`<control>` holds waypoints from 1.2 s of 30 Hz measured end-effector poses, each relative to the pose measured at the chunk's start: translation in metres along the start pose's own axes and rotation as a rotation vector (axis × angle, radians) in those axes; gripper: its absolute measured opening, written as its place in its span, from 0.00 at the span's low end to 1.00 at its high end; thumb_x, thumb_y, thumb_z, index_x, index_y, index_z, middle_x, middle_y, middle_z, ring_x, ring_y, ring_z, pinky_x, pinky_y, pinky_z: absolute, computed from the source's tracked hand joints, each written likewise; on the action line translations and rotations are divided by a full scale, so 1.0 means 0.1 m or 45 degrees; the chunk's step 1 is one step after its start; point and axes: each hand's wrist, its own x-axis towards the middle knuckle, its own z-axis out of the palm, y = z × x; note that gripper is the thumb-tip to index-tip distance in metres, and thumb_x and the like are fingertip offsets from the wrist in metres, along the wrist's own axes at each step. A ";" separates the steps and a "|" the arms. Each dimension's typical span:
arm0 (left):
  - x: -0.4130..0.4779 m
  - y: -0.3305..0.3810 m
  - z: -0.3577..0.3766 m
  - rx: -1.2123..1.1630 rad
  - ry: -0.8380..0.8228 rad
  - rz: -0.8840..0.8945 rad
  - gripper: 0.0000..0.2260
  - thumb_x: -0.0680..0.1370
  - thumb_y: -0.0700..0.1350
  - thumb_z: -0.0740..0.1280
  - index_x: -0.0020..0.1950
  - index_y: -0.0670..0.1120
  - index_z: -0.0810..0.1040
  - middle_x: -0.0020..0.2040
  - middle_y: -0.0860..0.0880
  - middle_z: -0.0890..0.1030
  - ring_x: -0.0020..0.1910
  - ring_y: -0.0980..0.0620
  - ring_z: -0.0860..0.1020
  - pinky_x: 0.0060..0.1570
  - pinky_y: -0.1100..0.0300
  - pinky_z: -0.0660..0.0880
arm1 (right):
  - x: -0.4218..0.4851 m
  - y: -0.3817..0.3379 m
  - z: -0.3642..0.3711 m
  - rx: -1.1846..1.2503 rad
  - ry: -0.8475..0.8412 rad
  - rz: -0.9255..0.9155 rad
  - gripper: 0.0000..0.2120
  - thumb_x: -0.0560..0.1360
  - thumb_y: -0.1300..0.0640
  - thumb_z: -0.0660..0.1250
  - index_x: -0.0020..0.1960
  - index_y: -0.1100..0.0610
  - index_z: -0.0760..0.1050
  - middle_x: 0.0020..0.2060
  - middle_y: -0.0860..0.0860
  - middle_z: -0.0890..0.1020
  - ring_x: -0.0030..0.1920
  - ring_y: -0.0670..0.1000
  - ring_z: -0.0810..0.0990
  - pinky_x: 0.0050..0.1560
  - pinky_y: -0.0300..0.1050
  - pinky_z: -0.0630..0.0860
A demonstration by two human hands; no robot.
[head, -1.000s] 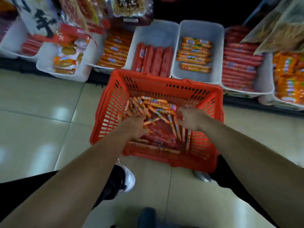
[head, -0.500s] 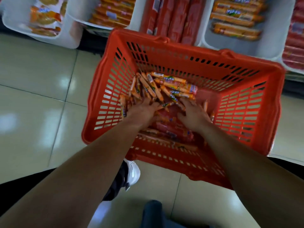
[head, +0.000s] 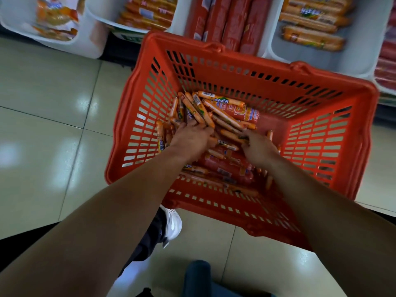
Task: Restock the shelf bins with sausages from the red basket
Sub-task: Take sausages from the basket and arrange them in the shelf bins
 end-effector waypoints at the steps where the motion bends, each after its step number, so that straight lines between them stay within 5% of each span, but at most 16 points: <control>1: -0.02 -0.02 -0.02 -0.045 0.018 0.003 0.16 0.82 0.55 0.61 0.68 0.51 0.72 0.67 0.48 0.75 0.68 0.45 0.67 0.68 0.44 0.62 | -0.01 -0.03 -0.01 0.011 0.005 -0.042 0.17 0.80 0.57 0.64 0.68 0.50 0.72 0.67 0.53 0.74 0.62 0.57 0.77 0.59 0.49 0.73; 6: -0.17 -0.26 -0.10 -0.008 0.040 -0.063 0.15 0.83 0.55 0.59 0.69 0.56 0.74 0.67 0.52 0.76 0.68 0.47 0.70 0.68 0.46 0.63 | 0.03 -0.30 0.08 0.000 -0.136 -0.121 0.16 0.79 0.55 0.66 0.66 0.47 0.72 0.64 0.52 0.77 0.57 0.55 0.79 0.54 0.49 0.75; 10: -0.24 -0.36 -0.13 0.124 -0.074 -0.010 0.19 0.84 0.53 0.56 0.75 0.57 0.68 0.71 0.51 0.72 0.72 0.47 0.66 0.72 0.48 0.60 | 0.07 -0.44 0.13 0.001 -0.230 -0.141 0.22 0.81 0.49 0.64 0.74 0.44 0.65 0.64 0.52 0.77 0.46 0.51 0.80 0.38 0.44 0.72; 14: -0.17 -0.40 -0.15 0.257 -0.127 0.020 0.19 0.83 0.52 0.58 0.75 0.56 0.67 0.71 0.51 0.71 0.73 0.47 0.65 0.71 0.48 0.61 | 0.03 -0.50 0.12 -0.196 -0.291 -0.193 0.30 0.80 0.40 0.61 0.78 0.48 0.58 0.75 0.55 0.65 0.66 0.59 0.74 0.56 0.49 0.73; 21: -0.08 -0.43 -0.32 0.539 -0.158 0.055 0.20 0.80 0.49 0.65 0.73 0.53 0.69 0.67 0.51 0.74 0.68 0.45 0.66 0.67 0.49 0.64 | -0.01 -0.52 0.12 -0.345 -0.277 -0.207 0.26 0.80 0.40 0.61 0.72 0.54 0.64 0.62 0.58 0.78 0.59 0.61 0.78 0.48 0.51 0.75; 27: -0.11 -0.50 -0.35 0.429 -0.115 0.058 0.18 0.81 0.58 0.61 0.67 0.51 0.74 0.61 0.47 0.76 0.64 0.46 0.73 0.69 0.49 0.60 | 0.04 -0.48 0.09 -0.259 -0.252 -0.182 0.22 0.79 0.46 0.64 0.70 0.53 0.68 0.64 0.56 0.76 0.57 0.57 0.78 0.49 0.48 0.73; 33: -0.16 -0.55 -0.45 0.333 0.014 0.037 0.16 0.82 0.59 0.58 0.62 0.54 0.77 0.58 0.50 0.74 0.59 0.49 0.74 0.62 0.50 0.62 | 0.11 -0.66 0.19 -0.220 -0.282 -0.181 0.38 0.75 0.38 0.68 0.77 0.54 0.59 0.74 0.55 0.67 0.70 0.58 0.71 0.61 0.54 0.74; 36: -0.13 -0.56 -0.47 0.314 0.084 -0.014 0.14 0.83 0.54 0.59 0.66 0.52 0.75 0.60 0.48 0.73 0.61 0.46 0.74 0.64 0.47 0.62 | 0.12 -0.70 0.18 -0.230 -0.344 -0.173 0.37 0.77 0.41 0.67 0.78 0.56 0.57 0.72 0.57 0.70 0.67 0.59 0.73 0.58 0.53 0.75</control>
